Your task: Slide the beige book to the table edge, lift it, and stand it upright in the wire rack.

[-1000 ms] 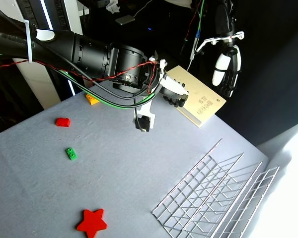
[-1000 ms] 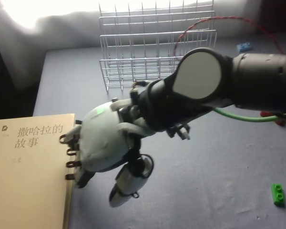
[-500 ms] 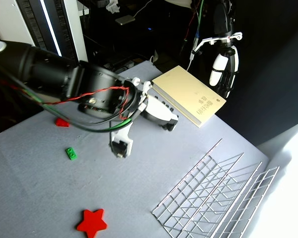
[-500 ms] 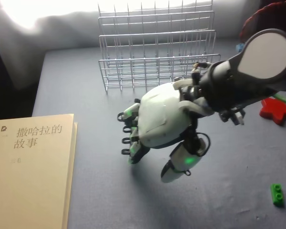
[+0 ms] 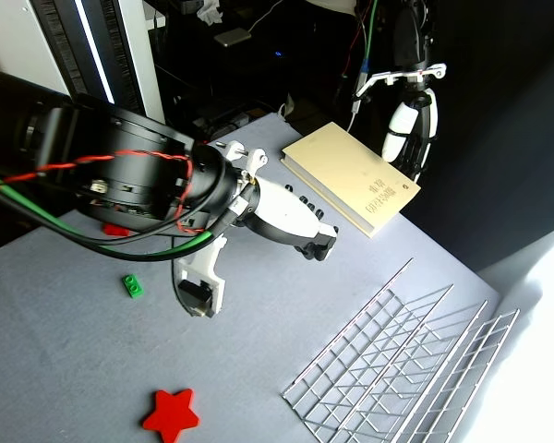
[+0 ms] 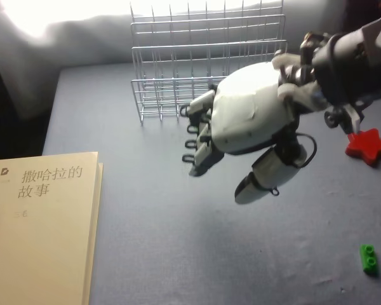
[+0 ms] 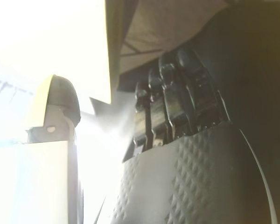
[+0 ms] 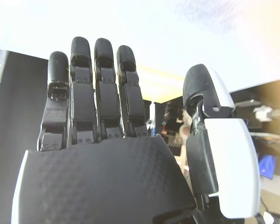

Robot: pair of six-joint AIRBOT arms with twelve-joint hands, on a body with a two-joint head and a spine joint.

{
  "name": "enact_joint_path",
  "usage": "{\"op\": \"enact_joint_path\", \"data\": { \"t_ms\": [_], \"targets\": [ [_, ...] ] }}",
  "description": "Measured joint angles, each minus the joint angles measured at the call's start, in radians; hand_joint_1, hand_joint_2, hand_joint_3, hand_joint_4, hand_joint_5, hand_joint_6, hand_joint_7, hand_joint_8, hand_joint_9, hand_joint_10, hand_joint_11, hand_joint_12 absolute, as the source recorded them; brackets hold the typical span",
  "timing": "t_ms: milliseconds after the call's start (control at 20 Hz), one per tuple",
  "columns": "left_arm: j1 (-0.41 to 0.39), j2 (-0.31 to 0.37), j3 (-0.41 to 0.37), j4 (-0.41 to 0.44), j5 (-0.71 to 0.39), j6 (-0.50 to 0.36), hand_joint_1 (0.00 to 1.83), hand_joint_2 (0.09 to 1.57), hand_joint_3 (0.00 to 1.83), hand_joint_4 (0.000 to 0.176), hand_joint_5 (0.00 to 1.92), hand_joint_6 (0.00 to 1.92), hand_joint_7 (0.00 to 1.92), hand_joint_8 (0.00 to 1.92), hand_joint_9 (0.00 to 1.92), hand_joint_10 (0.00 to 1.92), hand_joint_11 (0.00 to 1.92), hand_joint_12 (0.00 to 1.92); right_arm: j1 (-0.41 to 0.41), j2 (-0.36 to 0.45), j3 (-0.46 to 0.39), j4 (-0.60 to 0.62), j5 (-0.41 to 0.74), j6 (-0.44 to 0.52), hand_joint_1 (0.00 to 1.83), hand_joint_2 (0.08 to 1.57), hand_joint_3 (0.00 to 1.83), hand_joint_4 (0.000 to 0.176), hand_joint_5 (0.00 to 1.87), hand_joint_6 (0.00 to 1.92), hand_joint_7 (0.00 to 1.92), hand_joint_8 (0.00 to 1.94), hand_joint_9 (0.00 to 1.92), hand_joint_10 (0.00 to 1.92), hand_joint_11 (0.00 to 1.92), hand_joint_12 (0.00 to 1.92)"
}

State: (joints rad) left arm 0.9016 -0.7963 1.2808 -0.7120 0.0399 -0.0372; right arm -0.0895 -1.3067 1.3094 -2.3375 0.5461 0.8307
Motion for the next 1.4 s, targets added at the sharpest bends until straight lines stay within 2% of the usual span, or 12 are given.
{"op": "enact_joint_path", "data": {
  "t_ms": [300, 450, 500, 800, 1100, 1400],
  "targets": [
    [-0.002, -0.013, -0.011, 0.024, 0.01, 0.01, 0.93, 1.12, 0.0, 0.0, 0.3, 0.0, 0.32, 0.01, 0.37, 0.01, 0.0, 1.0, 0.025, 0.063, -0.051, -0.001, -0.01, 0.042, 0.38, 1.2, 0.0, 0.0, 0.44, 0.0, 0.48, 0.01, 0.44, 0.0, 0.0, 1.0],
    [-0.007, -0.016, -0.023, 0.026, 0.009, 0.011, 0.95, 1.11, 0.0, 0.0, 0.3, 0.01, 0.3, 0.0, 0.36, 0.0, 0.0, 0.99, 0.029, 0.084, -0.078, -0.001, -0.018, 0.066, 0.32, 1.23, 0.01, 0.0, 0.42, 0.0, 0.47, 0.0, 0.45, 0.0, 0.0, 1.02],
    [-0.008, -0.016, -0.028, 0.026, 0.011, 0.011, 0.96, 1.1, 0.0, 0.0, 0.31, 0.01, 0.34, 0.02, 0.39, 0.02, 0.01, 0.99, 0.035, 0.092, -0.085, 0.003, -0.027, 0.068, 0.36, 1.22, 0.0, 0.0, 0.44, 0.0, 0.49, 0.0, 0.47, 0.01, 0.0, 1.05],
    [-0.013, -0.016, -0.042, 0.041, 0.012, 0.026, 0.93, 1.13, 0.0, 0.0, 0.29, 0.0, 0.31, 0.0, 0.35, 0.0, 0.0, 0.98, 0.057, 0.124, -0.088, 0.005, -0.028, 0.079, 0.32, 1.22, 0.0, 0.0, 0.45, 0.01, 0.49, 0.0, 0.46, 0.01, 0.0, 1.06],
    [-0.013, -0.016, -0.043, 0.042, 0.013, 0.03, 1.03, 1.1, 0.0, 0.0, 0.36, 0.01, 0.37, 0.01, 0.41, 0.01, 0.01, 1.03, 0.062, 0.167, -0.109, 0.007, -0.023, 0.079, 0.31, 1.23, 0.0, 0.0, 0.47, 0.01, 0.5, 0.01, 0.48, 0.01, 0.02, 1.07],
    [-0.004, -0.037, -0.007, 0.042, -0.002, 0.03, 1.08, 1.16, 0.01, 0.0, 0.44, 0.01, 0.45, 0.01, 0.5, 0.02, 0.12, 1.04, 0.067, 0.205, -0.111, 0.006, -0.02, 0.072, 0.29, 1.23, 0.0, 0.0, 0.47, 0.01, 0.49, 0.0, 0.47, 0.0, 0.02, 1.07]
  ]
}}
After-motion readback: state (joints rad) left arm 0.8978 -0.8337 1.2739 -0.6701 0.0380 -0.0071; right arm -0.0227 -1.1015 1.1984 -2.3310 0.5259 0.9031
